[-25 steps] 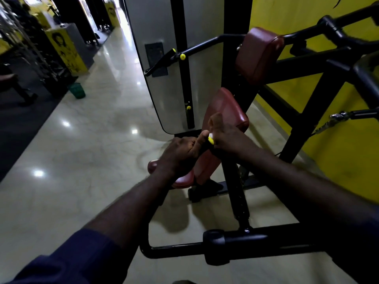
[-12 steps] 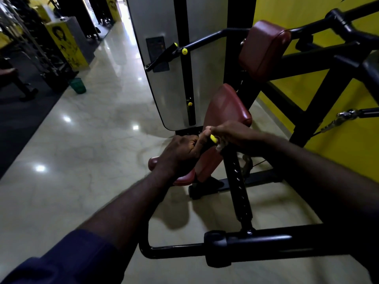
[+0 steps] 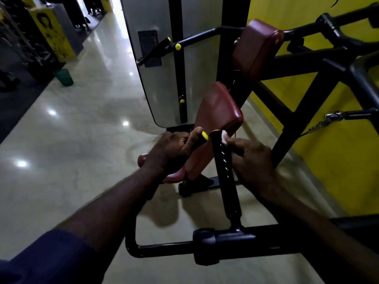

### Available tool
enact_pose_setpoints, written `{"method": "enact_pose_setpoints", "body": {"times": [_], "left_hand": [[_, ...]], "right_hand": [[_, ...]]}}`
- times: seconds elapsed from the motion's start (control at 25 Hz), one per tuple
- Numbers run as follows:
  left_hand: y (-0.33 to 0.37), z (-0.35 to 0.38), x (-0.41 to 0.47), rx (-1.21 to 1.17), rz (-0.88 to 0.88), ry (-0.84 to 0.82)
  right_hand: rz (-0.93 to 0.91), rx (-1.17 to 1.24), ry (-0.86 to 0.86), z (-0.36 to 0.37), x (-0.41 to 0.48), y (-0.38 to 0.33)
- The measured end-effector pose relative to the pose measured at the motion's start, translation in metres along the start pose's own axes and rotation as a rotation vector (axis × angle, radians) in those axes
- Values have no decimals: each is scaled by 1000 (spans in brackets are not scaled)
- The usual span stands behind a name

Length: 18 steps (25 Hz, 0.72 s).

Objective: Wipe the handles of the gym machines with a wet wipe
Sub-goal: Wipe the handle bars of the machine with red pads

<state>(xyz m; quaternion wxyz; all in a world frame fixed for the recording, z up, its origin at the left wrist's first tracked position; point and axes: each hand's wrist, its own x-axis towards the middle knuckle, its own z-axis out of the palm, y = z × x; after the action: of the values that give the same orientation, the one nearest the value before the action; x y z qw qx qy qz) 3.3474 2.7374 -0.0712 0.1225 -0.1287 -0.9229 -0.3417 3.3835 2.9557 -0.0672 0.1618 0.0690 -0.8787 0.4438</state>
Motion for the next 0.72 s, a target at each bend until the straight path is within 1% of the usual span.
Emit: {"method": "enact_pose_setpoints", "body": {"times": [0.12,0.2,0.24,0.28,0.32,0.4,0.48,0.56,0.64,0.68,0.72], "left_hand": [[0,2,0,4,13,0],[-2,3,1,15,-2,5],[-3,3,0,19,-9,4],[-4,3,1,24,-13,3],[-4,3,1,33,-12,2],[-3,4,-1,41,-17,4],[-2,3,-1,44,-34,6],[-3,4,-2,53,-31,6],[-3,4,-1,71,-16,5],[-3,4,0,63,-20,3],[-3,4,0,49,-26,0]], "right_hand": [[-322,-214,-112,0,-57,8],[-544,-340,-222,0,-77,13],[-564,-349,-267,0,-68,14],[-502,-327,-281,1,-51,11],[-399,-298,-269,5,-31,7],[-237,-236,-175,15,-6,-3],[-170,-252,-102,19,-20,-4],[-108,-218,-67,7,-61,-8],[55,-91,-20,-5,-76,-15],[159,-50,3,-4,-67,-12],[240,-60,1,1,-52,-10]]}}
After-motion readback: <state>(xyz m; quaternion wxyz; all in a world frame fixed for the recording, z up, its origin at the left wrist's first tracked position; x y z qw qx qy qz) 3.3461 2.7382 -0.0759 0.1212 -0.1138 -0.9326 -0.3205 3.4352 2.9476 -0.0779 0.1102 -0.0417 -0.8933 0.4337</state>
